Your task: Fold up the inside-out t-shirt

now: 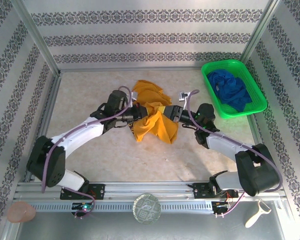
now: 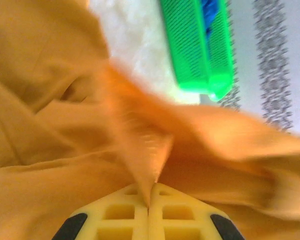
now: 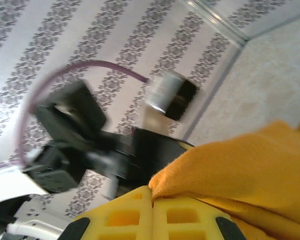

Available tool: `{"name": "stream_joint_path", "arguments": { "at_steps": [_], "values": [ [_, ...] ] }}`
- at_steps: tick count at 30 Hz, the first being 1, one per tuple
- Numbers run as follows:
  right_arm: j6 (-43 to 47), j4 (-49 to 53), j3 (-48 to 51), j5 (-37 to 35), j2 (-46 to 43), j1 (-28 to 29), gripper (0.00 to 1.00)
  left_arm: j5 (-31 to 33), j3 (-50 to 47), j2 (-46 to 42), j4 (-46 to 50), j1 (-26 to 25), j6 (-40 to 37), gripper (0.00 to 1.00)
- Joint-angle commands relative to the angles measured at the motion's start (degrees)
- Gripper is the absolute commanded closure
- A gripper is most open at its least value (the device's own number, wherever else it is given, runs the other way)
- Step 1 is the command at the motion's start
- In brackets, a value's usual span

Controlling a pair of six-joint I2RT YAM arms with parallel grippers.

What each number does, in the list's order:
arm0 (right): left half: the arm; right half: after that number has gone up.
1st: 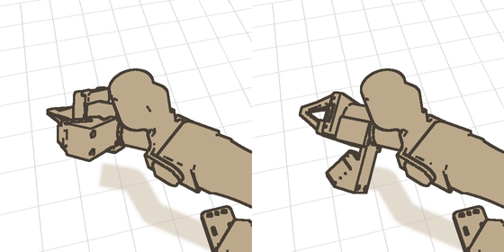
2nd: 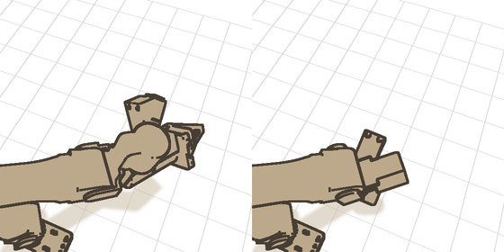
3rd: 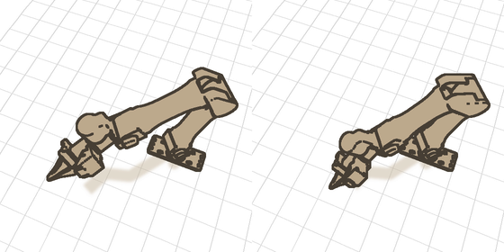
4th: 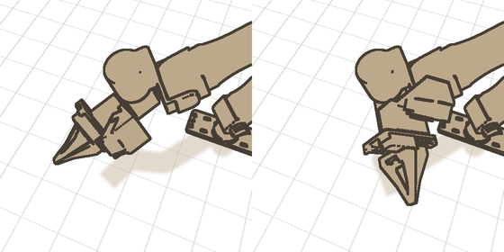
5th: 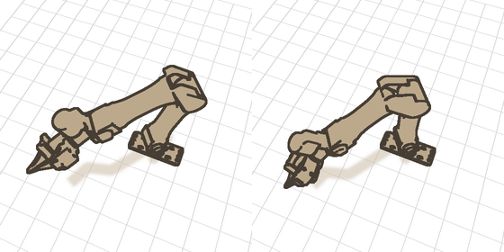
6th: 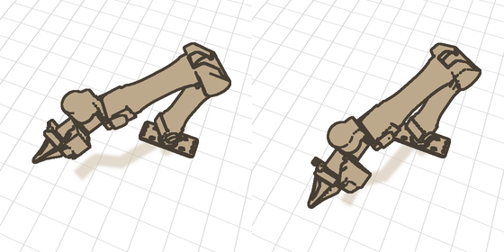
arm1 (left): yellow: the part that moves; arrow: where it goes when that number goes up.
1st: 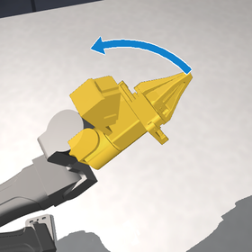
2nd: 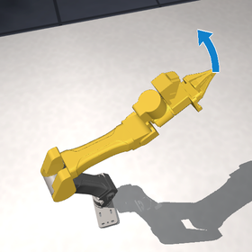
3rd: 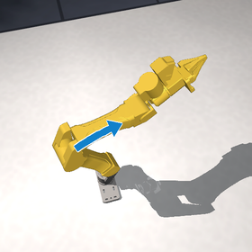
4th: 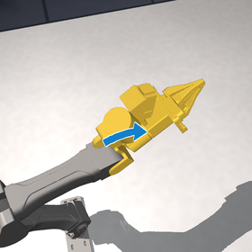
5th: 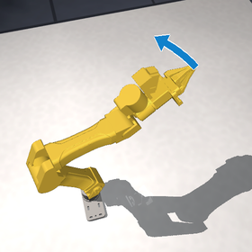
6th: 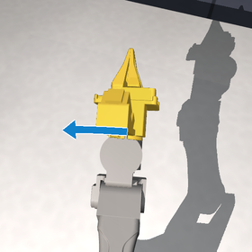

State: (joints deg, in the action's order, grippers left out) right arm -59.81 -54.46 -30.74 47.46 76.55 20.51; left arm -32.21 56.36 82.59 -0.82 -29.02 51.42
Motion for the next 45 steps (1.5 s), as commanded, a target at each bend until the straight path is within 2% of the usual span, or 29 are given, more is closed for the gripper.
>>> {"name": "stream_joint_path", "arguments": {
  "at_steps": [1, 8, 9, 10, 11, 12, 15, 17, 20, 22, 25, 33, 36, 38, 39, 41, 42, 45],
  "values": [
    [3.2, -0.4, 3.4, -4.6, 1.1, -1.1, 1.00, 0.4, -0.3, -6.7, -6.4, 2.2, 1.1, 1.00],
    [2.9, -2.1, 4.0, -6.5, 5.6, -1.4, 1.00, -2.7, -3.6, -11.2, -16.8, 4.8, 7.8, 1.00],
    [2.7, -2.1, 3.9, -6.4, 5.8, -1.4, 0.94, -3.0, -3.7, -11.2, -17.2, 4.8, 8.2, 1.00],
    [2.3, -1.8, 3.8, -6.6, 5.7, -1.4, 0.72, -3.5, -3.7, -11.2, -17.5, 4.9, 8.1, 1.00],
    [2.1, -1.5, 4.0, -7.2, 4.9, -1.5, 0.57, -3.9, -3.9, -11.0, -18.2, 4.9, 8.2, 1.00],
    [1.9, -0.6, 4.5, -8.3, 3.5, -1.5, 0.48, -4.7, -4.2, -10.8, -19.2, 5.0, 8.2, 1.00],
    [4.2, 6.5, 5.7, -13.0, -4.3, -1.3, 0.38, -6.8, -5.3, -10.3, -21.7, 5.3, 8.2, 1.00],
    [9.2, 19.1, 4.4, -17.3, -11.7, 0.0, 0.32, -7.4, -5.8, -10.1, -22.2, 5.5, 8.2, 1.00],
    [21.2, 40.6, -2.1, -27.9, -19.6, 5.3, 0.22, -8.7, -5.7, -9.7, -22.9, 5.5, 8.2, 1.00],
    [25.7, 47.3, -6.4, -31.3, -19.9, 7.6, 0.21, -9.8, -5.4, -9.3, -23.7, 5.6, 8.3, 1.00],
    [29.8, 52.1, -11.9, -33.0, -16.4, 9.3, 0.19, -11.1, -4.9, -8.6, -24.8, 5.5, 9.0, 1.00],
    [32.9, 51.6, -21.8, -31.5, -3.0, 13.0, 0.18, -12.2, -4.2, -8.5, -24.9, 5.5, 9.6, 1.00],
    [32.1, 50.0, -24.0, -31.9, 2.2, 12.1, 0.20, -13.2, -4.6, -8.6, -26.0, 5.5, 10.2, 1.00],
    [31.6, 49.4, -25.9, -30.3, 5.8, 11.0, 0.30, -13.6, -5.1, -8.7, -27.0, 5.5, 10.9, 1.00],
    [31.3, 49.1, -26.5, -28.8, 7.2, 10.4, 0.42, -13.7, -5.4, -8.8, -27.3, 5.5, 11.0, 1.00],
    [31.1, 48.6, -27.7, -24.3, 9.0, 8.8, 0.84, -13.5, -5.9, -9.1, -26.7, 5.8, 10.5, 1.00],
    [30.9, 48.5, -27.8, -22.0, 9.0, 8.2, 0.99, -13.1, -6.2, -9.3, -26.1, 6.0, 10.2, 1.00],
    [29.3, 46.1, -25.5, -14.5, 5.7, 5.9, 1.00, -10.2, -7.9, -10.3, -23.5, 8.3, 9.7, 1.00]
  ]
}}
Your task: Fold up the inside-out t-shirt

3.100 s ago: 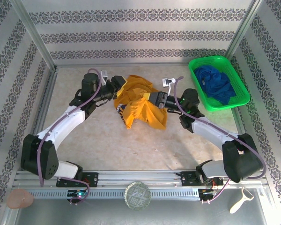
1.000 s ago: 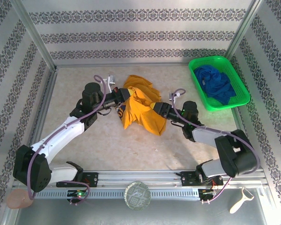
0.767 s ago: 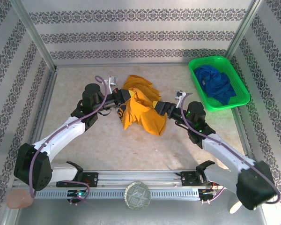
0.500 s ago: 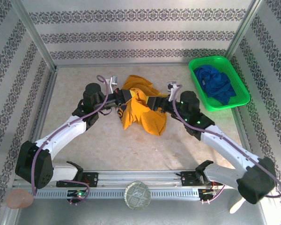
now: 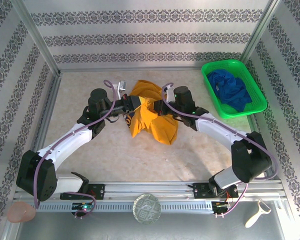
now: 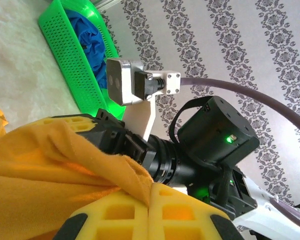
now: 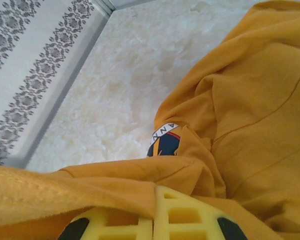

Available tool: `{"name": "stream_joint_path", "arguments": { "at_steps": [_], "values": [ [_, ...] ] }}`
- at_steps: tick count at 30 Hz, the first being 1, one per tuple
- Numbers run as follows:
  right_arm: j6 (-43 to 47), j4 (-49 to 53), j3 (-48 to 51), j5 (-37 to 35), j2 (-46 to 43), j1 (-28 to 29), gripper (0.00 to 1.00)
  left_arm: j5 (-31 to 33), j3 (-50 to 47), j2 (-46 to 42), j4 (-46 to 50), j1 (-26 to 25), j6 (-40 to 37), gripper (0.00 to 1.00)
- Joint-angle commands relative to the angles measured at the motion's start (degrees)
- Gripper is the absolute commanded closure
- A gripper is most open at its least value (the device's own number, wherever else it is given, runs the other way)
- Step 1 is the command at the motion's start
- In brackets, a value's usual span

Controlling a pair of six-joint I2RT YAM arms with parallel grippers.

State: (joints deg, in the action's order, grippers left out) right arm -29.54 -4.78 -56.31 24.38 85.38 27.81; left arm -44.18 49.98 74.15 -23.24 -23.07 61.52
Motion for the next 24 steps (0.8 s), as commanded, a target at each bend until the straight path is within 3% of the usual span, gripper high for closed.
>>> {"name": "stream_joint_path", "arguments": {
  "at_steps": [1, 7, 14, 20, 24],
  "values": [
    [-2.5, -5.1, 1.3, 11.0, -4.7, -2.2, 1.00, 3.1, -2.4, -2.3, -0.5, 3.6, -0.3, 1.00],
    [-14.5, -20.3, 7.4, 24.4, -13.0, -3.5, 1.00, 6.4, -4.7, -1.3, 2.7, 8.0, -3.1, 1.00],
    [-33.7, -49.7, 8.4, 33.1, -9.2, -2.1, 1.00, 5.8, -2.1, 3.9, 4.9, 8.0, -6.8, 0.98],
    [-34.1, -50.8, 10.6, 32.3, -7.6, -4.6, 1.00, 6.1, -0.8, 1.0, 10.7, 8.0, -11.4, 0.50],
    [-33.7, -51.1, 12.6, 32.2, -7.0, -5.2, 1.00, 7.5, -1.5, -5.0, 16.6, 7.9, -15.1, 0.42]
  ]
}}
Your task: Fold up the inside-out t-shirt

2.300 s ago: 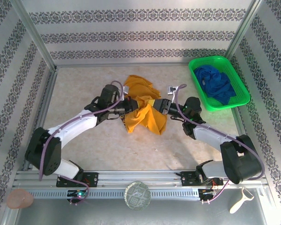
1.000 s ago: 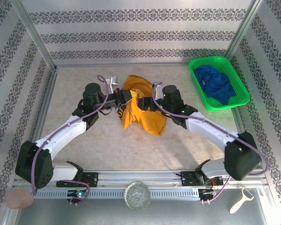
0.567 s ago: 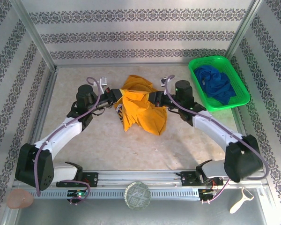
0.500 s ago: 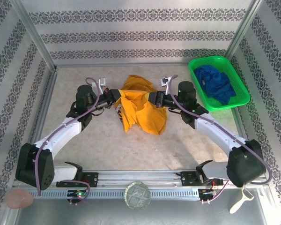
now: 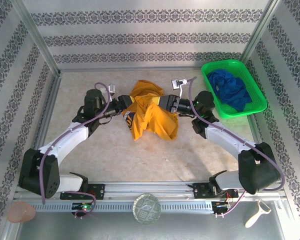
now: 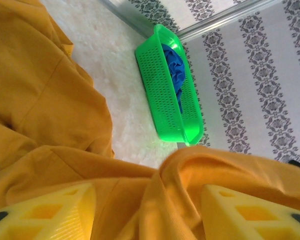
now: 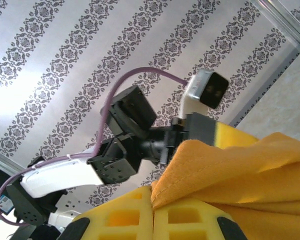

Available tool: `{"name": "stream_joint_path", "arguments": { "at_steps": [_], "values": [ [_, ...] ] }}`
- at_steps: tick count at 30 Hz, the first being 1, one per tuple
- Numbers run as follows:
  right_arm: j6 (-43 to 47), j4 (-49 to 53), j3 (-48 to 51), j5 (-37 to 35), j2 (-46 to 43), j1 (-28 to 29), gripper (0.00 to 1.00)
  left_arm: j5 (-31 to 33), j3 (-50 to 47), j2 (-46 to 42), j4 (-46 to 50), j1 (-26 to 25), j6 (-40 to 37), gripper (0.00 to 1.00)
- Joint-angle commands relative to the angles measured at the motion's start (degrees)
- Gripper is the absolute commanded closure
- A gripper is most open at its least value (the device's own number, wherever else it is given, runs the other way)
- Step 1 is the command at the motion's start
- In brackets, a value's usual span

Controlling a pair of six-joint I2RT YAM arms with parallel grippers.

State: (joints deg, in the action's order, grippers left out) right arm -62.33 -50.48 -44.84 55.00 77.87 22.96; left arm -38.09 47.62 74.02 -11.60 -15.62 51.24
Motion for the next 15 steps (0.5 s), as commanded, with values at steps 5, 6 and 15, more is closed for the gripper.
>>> {"name": "stream_joint_path", "arguments": {
  "at_steps": [5, 6, 15],
  "values": [
    [-0.6, -5.5, 2.4, 1.2, 0.5, -0.3, 1.00, 3.1, 1.5, -8.9, 11.3, -1.9, -7.3, 0.40],
    [-0.5, -5.5, 2.5, 1.2, 0.5, -0.4, 1.00, 3.5, 1.8, -8.9, 11.6, -2.8, -7.3, 0.40],
    [-0.6, -5.5, 2.7, 0.5, 0.9, -0.2, 1.00, 11.6, 10.2, -1.0, 17.2, -10.8, -5.1, 0.58]
  ]
}}
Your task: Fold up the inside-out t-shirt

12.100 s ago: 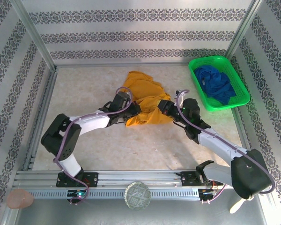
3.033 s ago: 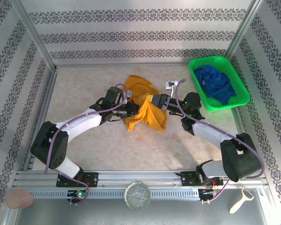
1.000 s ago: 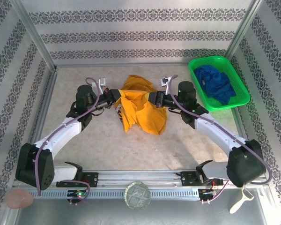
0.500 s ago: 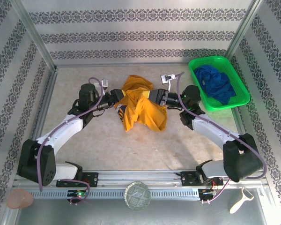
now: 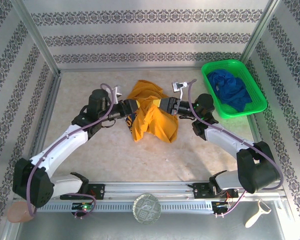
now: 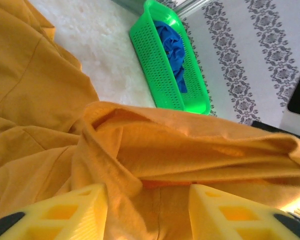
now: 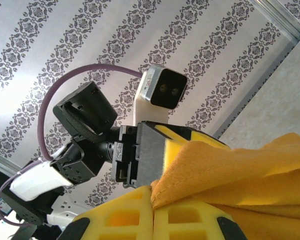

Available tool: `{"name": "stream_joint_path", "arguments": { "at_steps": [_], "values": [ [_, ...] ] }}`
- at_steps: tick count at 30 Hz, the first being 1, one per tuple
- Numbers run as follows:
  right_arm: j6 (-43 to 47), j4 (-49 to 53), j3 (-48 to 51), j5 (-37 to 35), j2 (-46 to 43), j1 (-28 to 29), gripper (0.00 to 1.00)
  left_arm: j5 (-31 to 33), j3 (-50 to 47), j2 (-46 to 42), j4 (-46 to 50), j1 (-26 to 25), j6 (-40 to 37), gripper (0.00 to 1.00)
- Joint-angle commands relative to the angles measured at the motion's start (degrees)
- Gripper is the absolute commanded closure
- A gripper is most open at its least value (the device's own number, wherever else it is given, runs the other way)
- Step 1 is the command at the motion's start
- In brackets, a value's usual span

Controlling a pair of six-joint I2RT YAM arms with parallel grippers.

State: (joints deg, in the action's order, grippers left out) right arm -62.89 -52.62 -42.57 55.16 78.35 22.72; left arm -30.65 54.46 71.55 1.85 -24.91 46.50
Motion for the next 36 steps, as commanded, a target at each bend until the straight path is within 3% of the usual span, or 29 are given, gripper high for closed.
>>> {"name": "stream_joint_path", "arguments": {
  "at_steps": [1, 8, 23, 27, 30, 31, 36],
  "values": [
    [0.0, -3.3, 0.5, 0.3, 0.3, 0.1, 1.00, 4.7, 4.3, 2.5, 4.2, -1.9, -0.3, 0.60],
    [0.0, -3.2, 0.8, -0.3, -0.2, 0.2, 1.00, 7.2, 8.2, 7.2, 7.6, -2.7, 0.0, 0.69],
    [0.1, -3.0, 0.6, -1.0, -0.4, 0.2, 1.00, 8.0, 11.5, 11.6, 10.5, -3.5, -1.4, 0.62],
    [0.1, -2.9, 0.6, -1.0, -0.6, 0.1, 1.00, 8.2, 12.9, 13.8, 10.6, -3.7, -1.9, 0.73],
    [0.2, -2.7, 1.1, -1.0, -1.0, 0.0, 1.00, 8.4, 14.5, 15.4, 11.2, -3.7, -3.0, 0.97],
    [0.5, -2.5, 1.3, -1.2, -1.2, -0.1, 1.00, 8.3, 15.2, 15.8, 11.7, -3.7, -3.7, 1.00],
    [3.4, 2.5, 4.1, -4.9, -2.4, -5.4, 1.00, 6.0, 21.4, 11.7, 17.0, -2.2, -7.1, 1.00]
  ]
}}
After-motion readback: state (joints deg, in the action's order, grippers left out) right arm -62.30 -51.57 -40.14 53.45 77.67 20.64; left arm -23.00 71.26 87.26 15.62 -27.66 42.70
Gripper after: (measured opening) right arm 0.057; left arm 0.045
